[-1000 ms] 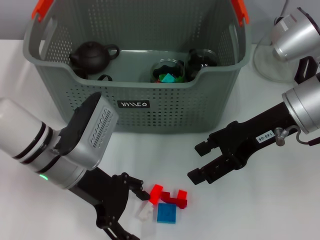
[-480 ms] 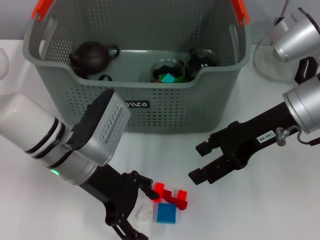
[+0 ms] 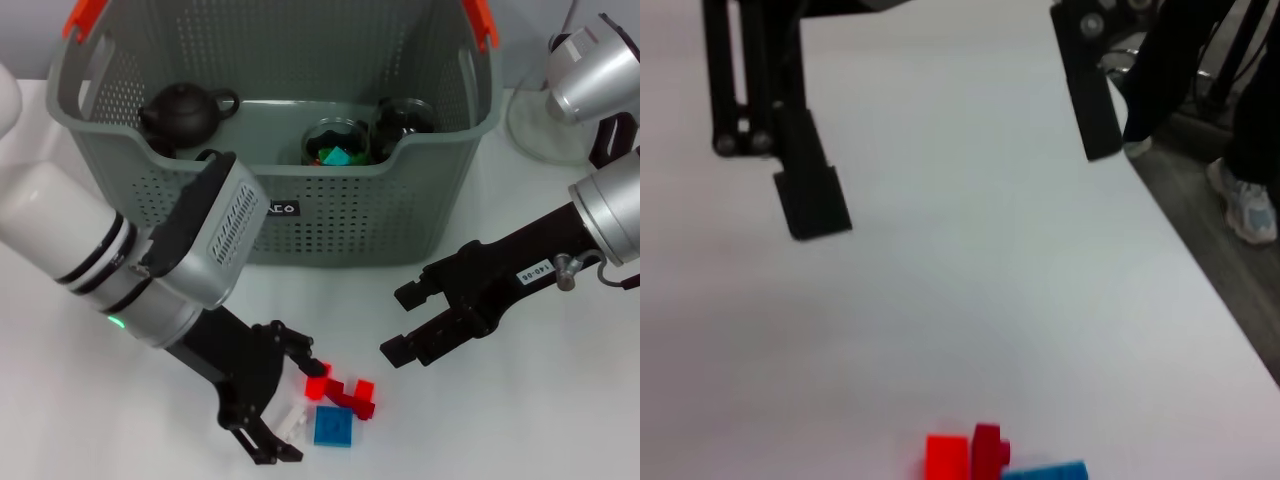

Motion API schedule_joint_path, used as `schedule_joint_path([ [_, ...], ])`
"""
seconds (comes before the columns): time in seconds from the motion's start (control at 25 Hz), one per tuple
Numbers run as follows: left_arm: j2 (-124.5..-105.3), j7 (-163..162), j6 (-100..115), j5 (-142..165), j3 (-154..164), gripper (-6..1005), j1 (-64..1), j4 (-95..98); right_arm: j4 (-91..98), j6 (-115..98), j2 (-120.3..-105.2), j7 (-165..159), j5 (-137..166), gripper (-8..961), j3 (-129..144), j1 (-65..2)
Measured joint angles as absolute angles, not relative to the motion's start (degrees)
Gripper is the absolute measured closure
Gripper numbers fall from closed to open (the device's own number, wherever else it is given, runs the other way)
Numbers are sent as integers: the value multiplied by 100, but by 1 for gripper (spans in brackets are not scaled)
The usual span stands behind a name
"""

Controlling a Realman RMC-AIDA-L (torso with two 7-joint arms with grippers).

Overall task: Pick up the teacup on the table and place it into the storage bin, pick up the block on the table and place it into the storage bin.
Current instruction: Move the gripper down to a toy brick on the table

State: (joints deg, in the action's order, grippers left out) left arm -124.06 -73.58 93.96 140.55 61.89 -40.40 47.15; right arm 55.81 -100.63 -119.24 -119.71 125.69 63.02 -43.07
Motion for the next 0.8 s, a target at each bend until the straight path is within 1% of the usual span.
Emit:
schedule_joint_path([
  [0.16, -12363, -7467, 9541, 14308, 6256, 35, -3993, 5042, 5581, -10051, -11911, -11976, 12568, 15, 6302, -4307],
  [0.48, -12438, -7602, 9781, 14787, 6917, 36, -3718, 6180, 5526, -10011, -11909, -12019, 12556, 14, 6181, -4374],
  [0.8, -12460, -7818, 9857, 14792, 7845, 35, -3673, 6575, 5390, -9933, -11933, -12023, 12559, 14, 6092, -4488],
])
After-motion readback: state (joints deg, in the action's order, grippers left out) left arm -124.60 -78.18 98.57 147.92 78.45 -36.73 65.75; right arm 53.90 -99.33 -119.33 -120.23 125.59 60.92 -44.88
